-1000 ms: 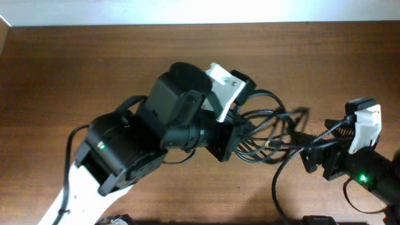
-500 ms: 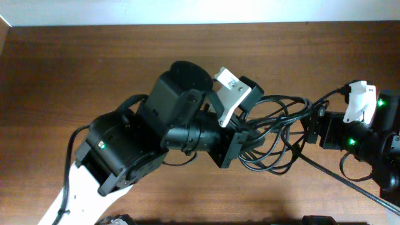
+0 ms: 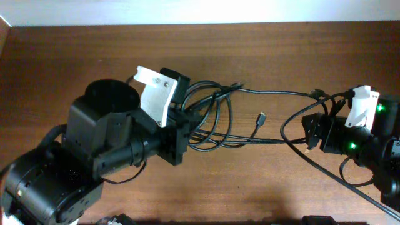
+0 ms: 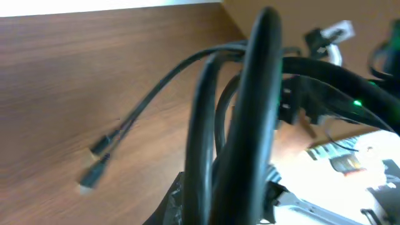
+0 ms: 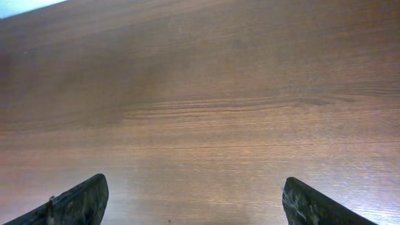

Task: Untangle cables
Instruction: 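Pull the left gripper leftward, stretching loose cables across the table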

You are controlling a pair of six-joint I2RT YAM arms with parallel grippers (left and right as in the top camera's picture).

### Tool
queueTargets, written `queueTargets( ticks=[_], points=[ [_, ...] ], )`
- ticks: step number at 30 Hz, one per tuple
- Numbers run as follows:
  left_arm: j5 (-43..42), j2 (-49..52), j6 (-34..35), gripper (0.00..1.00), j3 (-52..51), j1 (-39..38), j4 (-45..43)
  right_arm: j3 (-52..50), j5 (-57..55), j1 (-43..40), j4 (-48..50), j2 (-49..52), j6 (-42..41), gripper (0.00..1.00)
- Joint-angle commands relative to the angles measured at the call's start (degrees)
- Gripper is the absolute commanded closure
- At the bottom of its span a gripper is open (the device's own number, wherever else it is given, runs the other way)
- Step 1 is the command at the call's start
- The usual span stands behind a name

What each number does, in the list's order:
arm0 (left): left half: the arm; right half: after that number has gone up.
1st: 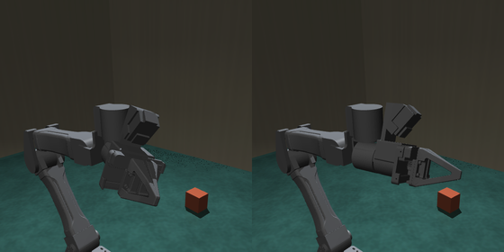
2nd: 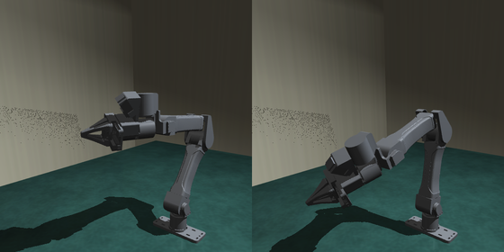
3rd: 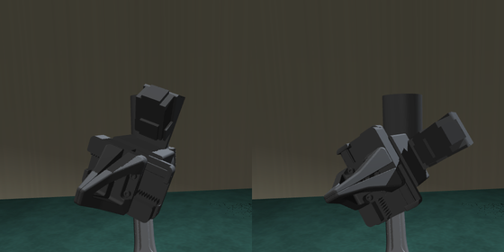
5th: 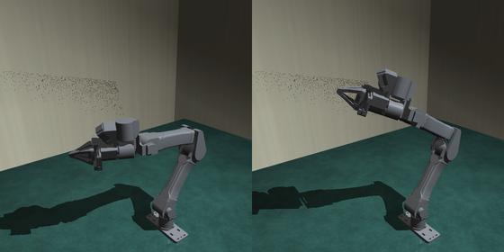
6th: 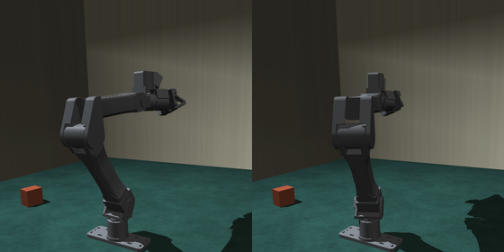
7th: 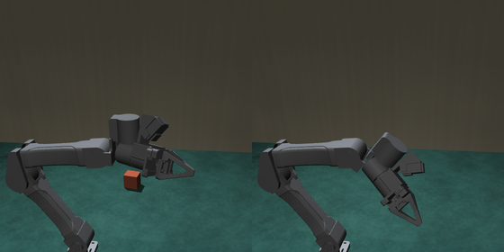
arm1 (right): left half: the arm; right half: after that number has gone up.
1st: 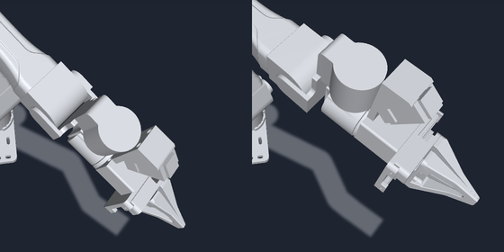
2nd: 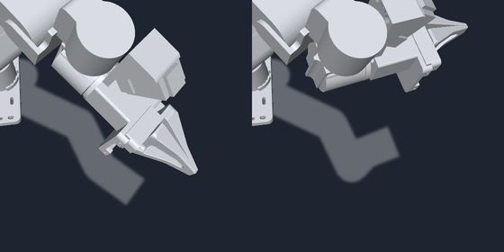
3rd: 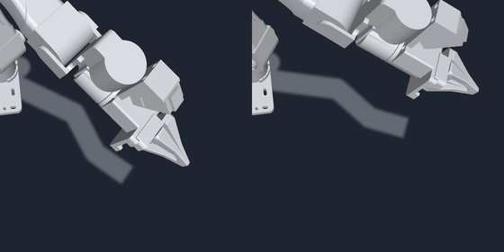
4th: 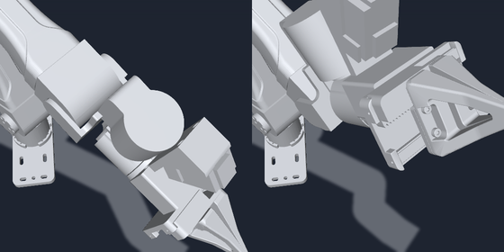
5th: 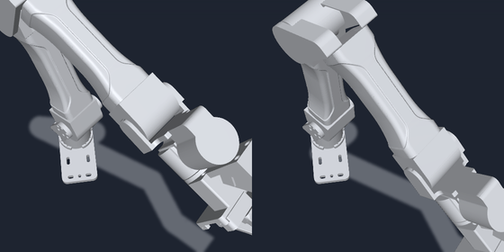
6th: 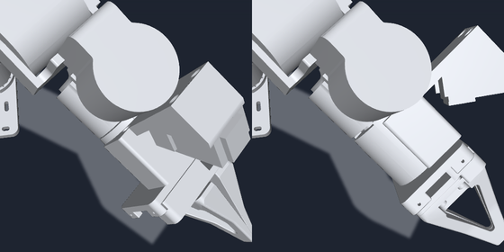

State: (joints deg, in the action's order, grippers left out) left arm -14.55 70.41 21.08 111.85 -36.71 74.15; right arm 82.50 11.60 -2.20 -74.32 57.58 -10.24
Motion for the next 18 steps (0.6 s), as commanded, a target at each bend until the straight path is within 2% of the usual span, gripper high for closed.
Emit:
queueTargets(
  ticks=[1, 5, 9, 10, 12, 18],
  points=[
    [7.96, -0.94, 0.83, 1.00, 0.76, 2.29, 2.49, 0.17, -4.22, -0.52, -0.02, 0.04, 0.31, 0.13],
    [8.35, -0.61, 1.01, 1.00, 0.74, 3.02, 4.33, 0.17, -4.02, -0.50, 0.04, 0.04, 0.31, 0.13],
    [7.72, -0.59, 1.01, 1.00, 0.74, 3.02, 5.95, 0.17, 1.38, -0.50, 2.32, 0.04, 1.16, 0.12],
    [7.72, -0.44, 1.01, 1.00, 0.74, 3.02, 6.19, 0.17, 3.32, -0.50, 3.43, 0.04, 1.44, 0.10],
    [6.12, 0.00, 0.98, 1.00, 0.74, 2.99, 6.54, 0.17, 6.88, -0.50, 5.64, 0.04, 1.42, 0.00],
    [4.07, 1.16, 0.98, 1.00, 0.74, 2.95, 6.60, 0.17, 9.27, -0.50, 7.76, 0.04, 1.36, 0.01]
  ],
)
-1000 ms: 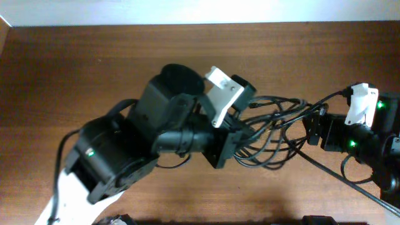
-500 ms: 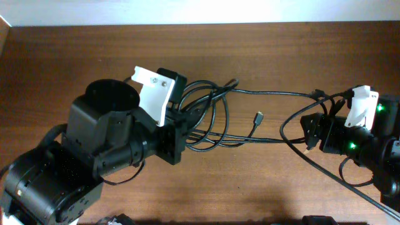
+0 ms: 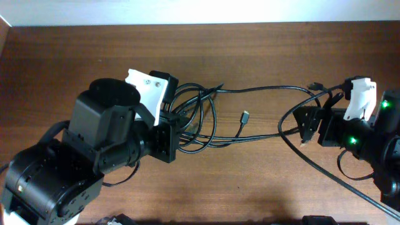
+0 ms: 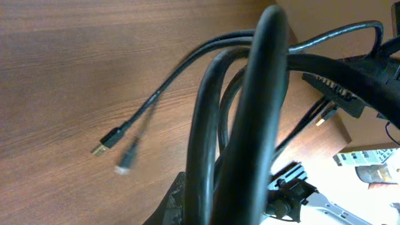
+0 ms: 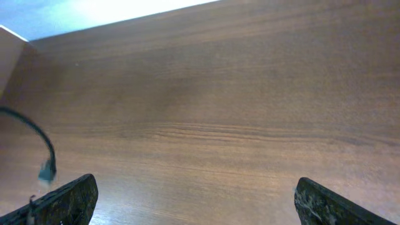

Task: Untangle cables
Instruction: 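Pull the left gripper leftward, stretching loose cables across the table, then move the right gripper toward the stretched cables near the left gripper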

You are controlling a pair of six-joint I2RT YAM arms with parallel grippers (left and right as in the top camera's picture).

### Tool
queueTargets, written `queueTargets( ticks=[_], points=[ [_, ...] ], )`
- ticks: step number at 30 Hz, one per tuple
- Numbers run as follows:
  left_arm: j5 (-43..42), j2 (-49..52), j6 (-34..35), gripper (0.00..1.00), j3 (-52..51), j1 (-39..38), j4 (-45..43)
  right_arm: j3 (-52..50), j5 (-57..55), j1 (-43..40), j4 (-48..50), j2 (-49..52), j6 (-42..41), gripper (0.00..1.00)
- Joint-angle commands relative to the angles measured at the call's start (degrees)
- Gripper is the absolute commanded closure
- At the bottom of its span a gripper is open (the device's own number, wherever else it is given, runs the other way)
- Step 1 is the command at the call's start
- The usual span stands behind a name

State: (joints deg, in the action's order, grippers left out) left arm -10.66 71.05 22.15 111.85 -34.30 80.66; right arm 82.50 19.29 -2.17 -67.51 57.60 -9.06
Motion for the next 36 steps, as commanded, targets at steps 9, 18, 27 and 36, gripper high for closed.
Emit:
queueTargets(
  ticks=[9, 18, 27, 36],
  points=[
    [-3.56, 4.83, -0.09, 1.00, 0.74, 0.55, 0.13, 0.20, 20.13, -0.52, 6.93, 0.02, 0.20, 0.01],
    [-3.67, 5.11, -1.97, 1.00, 0.74, 0.39, 0.35, 0.20, 19.30, -0.52, 6.21, 0.02, 1.81, 0.01],
    [-3.74, 5.14, -29.94, 1.00, 0.74, -8.39, 0.44, 0.20, 21.05, -0.48, 1.60, -0.02, 10.95, 0.01],
    [-3.52, 8.07, -38.77, 0.96, 0.74, -10.54, 0.42, 0.20, 30.47, -0.48, -2.67, -2.05, 24.13, 0.01]
  ],
)
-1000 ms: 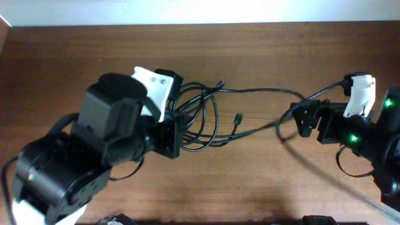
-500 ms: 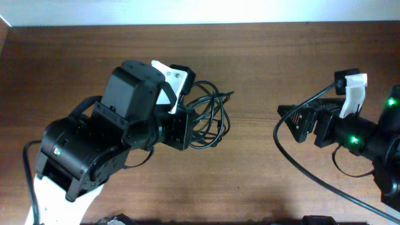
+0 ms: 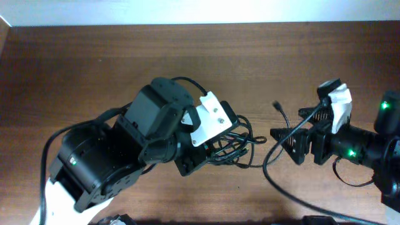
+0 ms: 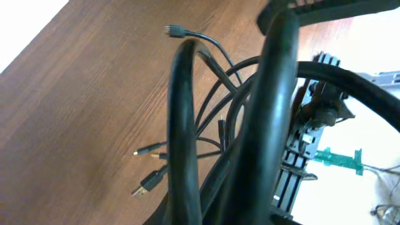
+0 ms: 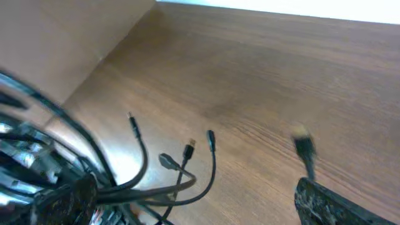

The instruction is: Untangle cables

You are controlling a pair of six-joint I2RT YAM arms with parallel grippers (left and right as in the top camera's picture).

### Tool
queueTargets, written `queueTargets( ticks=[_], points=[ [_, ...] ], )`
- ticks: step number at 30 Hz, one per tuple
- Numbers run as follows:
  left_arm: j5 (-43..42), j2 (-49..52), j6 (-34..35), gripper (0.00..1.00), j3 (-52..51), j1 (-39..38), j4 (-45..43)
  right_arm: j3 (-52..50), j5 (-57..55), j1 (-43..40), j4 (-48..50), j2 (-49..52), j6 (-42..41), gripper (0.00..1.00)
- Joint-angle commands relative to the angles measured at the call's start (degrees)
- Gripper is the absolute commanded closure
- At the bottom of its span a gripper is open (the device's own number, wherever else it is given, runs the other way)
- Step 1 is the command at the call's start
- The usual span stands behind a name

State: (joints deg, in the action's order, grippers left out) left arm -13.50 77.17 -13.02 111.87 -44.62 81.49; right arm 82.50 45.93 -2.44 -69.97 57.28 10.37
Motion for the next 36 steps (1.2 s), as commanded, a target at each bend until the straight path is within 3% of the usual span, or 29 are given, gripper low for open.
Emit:
queueTargets(
  ticks=[1, 11, 14, 21, 24, 26, 28, 32, 33, 36],
  points=[
    [-0.70, 2.97, -3.58, 0.97, 0.72, -0.22, -0.42, 0.20, 3.85, -0.22, -0.17, -2.38, 4.68, 0.01],
    [-6.21, 6.51, -3.65, 0.99, 0.72, -0.24, -5.99, 0.17, 5.33, -0.22, -1.68, -4.90, 6.91, 0.01],
    [-13.33, 6.51, -8.74, 0.99, 0.72, -0.22, -7.52, 0.17, 8.96, -0.22, -3.39, -4.90, 11.93, 0.01],
    [-20.28, 6.51, -14.12, 0.89, 0.72, -0.24, -7.69, 0.17, 8.96, -0.22, -3.61, -4.90, 11.91, 0.03],
    [-22.40, 6.51, -14.12, 0.90, 0.72, -0.24, -8.35, 0.17, 8.96, -0.22, -3.76, -4.90, 11.91, 0.15],
    [-24.09, 6.51, -14.12, 0.89, 0.72, -0.22, -9.35, 0.17, 8.96, -0.22, -3.78, -4.90, 11.89, 0.28],
    [-24.28, 6.51, -14.12, 0.88, 0.72, -0.22, -9.88, 0.17, 8.96, -0.22, -3.78, -4.90, 11.89, 0.54],
    [-24.26, 6.51, -14.12, 0.82, 0.72, -0.22, -9.88, 0.17, 8.94, -0.22, -3.78, -4.90, 11.87, 0.92],
    [-24.28, 6.51, -14.10, 0.81, 0.72, -0.22, -9.88, 0.17, 8.94, -0.22, -3.78, -4.90, 11.85, 0.96],
    [-24.28, 6.51, -13.70, 0.75, 0.72, -0.22, -9.79, 0.17, 8.92, -0.22, -3.76, -4.90, 11.69, 0.96]
  ],
)
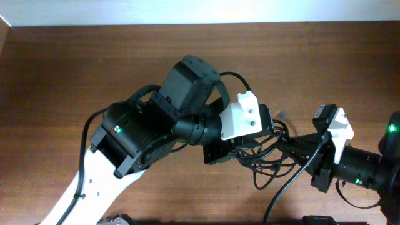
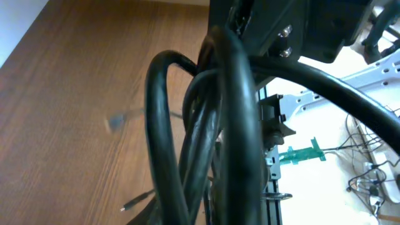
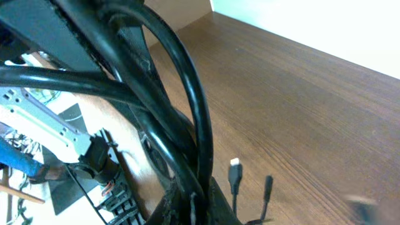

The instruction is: Untangle cables

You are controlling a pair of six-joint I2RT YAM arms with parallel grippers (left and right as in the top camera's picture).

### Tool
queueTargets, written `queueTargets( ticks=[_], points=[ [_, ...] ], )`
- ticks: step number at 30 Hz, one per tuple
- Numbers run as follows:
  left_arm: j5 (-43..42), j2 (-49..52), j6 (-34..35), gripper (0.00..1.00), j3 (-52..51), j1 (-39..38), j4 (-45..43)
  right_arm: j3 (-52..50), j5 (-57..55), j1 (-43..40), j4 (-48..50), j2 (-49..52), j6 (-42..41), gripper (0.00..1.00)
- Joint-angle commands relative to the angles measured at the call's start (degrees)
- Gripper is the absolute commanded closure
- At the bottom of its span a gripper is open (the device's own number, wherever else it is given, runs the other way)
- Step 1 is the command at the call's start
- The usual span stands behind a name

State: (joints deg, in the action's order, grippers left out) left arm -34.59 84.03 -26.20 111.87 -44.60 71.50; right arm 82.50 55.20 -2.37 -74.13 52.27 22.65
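Note:
A tangle of black cables [image 1: 261, 155] hangs bunched between the two grippers at centre right of the wooden table [image 1: 75, 69]. My left gripper [image 1: 224, 150] is shut on the bundle from the left; in the left wrist view thick loops [image 2: 219, 125] rise straight out of that gripper [image 2: 215, 209]. From the right, my right gripper [image 1: 299, 151] is shut on strands of the same bundle [image 3: 187, 112], which fill the right wrist view above this gripper [image 3: 209, 203]. Two loose plugs [image 3: 235, 170] dangle beside it.
One thin plug end [image 2: 134, 200] hangs over the table below the bundle. A thick black cable [image 1: 278, 197] runs from the tangle to the front edge. The table's right edge, with equipment on the floor beyond [image 2: 300, 153], lies close by.
My left gripper has moved further right with the bundle. The right gripper, open and facing the tangle before, is now shut on its strands, close to the left gripper.
First my left gripper held the looped cables left of centre while the right stood open at the far right, strands stretched between them. The left then held the bundle at the table's centre, facing the open right gripper. Now both are shut on it.

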Motion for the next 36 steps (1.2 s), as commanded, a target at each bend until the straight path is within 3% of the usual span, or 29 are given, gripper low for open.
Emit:
queueTargets(
  ticks=[1, 2, 3, 4, 9, 13, 19, 31, 36],
  points=[
    [-3.21, -0.35, -0.09, 0.74, 0.72, -0.24, 0.15, 0.17, -0.39, -0.28, 0.42, 0.11, -0.59, 0.96],
    [-3.21, -0.35, -0.04, 0.72, 0.72, -0.24, 0.17, 0.17, -0.66, -0.28, 0.44, 0.11, -0.59, 0.96],
    [-3.21, -0.35, -0.04, 0.32, 0.72, -0.24, 0.24, 0.17, -1.57, -0.28, 0.42, 0.11, -0.63, 0.96],
    [-3.21, -0.37, -0.02, 0.01, 0.72, -0.24, 0.33, 0.17, -2.64, -0.31, 0.39, 0.11, -0.66, 0.96],
    [-2.89, -1.18, 1.11, 0.01, 0.74, 0.92, 1.53, 0.17, -5.79, -0.31, 0.63, 0.11, -2.36, 0.96],
    [4.92, -2.75, 13.62, 0.01, 0.74, 4.81, 1.44, 0.20, -9.22, -0.31, 1.31, 0.11, -5.22, 0.96],
    [5.53, -5.31, 20.20, 0.01, 0.74, 10.29, 1.79, 0.20, -14.82, -0.31, 4.11, 0.11, -13.49, 0.96],
    [5.44, -5.53, 19.69, 0.01, 0.74, 10.51, 5.49, 0.20, -15.45, -0.35, 7.58, 0.15, -17.90, 0.96],
    [-1.40, -5.53, 7.02, 0.01, 0.74, 10.47, 9.31, 0.17, -15.37, -0.33, 8.20, 0.22, -18.80, 0.96]
  ],
)
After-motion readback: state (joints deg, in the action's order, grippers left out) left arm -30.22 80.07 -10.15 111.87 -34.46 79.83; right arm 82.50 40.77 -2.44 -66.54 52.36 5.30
